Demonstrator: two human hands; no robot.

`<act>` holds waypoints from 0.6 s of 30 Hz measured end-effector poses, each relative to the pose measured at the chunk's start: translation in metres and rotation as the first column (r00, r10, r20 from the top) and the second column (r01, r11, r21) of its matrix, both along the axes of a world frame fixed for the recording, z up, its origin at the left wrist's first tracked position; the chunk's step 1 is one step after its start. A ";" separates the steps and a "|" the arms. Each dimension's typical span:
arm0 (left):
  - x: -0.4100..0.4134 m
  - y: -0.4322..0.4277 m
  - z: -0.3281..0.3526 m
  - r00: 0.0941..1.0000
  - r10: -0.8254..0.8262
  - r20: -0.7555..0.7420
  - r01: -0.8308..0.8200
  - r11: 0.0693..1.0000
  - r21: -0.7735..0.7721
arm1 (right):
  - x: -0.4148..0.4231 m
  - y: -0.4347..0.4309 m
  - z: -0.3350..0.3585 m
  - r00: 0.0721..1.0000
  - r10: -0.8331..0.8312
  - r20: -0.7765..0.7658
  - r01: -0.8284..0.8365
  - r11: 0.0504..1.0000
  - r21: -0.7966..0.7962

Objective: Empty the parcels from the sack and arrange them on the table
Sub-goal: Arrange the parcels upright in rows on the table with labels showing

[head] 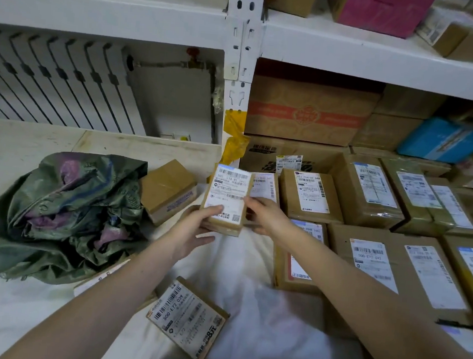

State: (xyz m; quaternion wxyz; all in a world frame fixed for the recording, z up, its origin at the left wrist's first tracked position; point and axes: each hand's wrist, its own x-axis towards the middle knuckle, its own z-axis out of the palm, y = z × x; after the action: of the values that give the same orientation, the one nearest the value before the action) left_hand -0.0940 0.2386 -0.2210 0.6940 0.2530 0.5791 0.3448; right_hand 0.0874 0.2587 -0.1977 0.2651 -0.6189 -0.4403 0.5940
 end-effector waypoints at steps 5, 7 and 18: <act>0.004 0.019 -0.019 0.981 0.154 -0.118 -0.157 0.987 -0.022 | 0.015 0.011 -0.014 0.958 0.036 0.283 -0.108 0.964 0.243; 0.011 0.027 -0.022 0.977 0.170 -0.129 -0.175 0.984 -0.030 | 0.021 0.011 -0.019 0.951 0.025 0.310 -0.115 0.955 0.274; 0.042 0.072 -0.051 0.958 0.119 -0.261 -0.129 0.991 -0.021 | 0.038 0.017 -0.033 0.796 0.133 0.590 -0.407 0.840 0.360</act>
State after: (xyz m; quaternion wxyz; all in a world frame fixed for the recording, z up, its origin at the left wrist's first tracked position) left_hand -0.0520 0.3102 -0.2716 0.5941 0.2461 0.6859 0.3407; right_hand 0.1255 0.2754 -0.2311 0.1805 -0.6063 -0.7134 0.3015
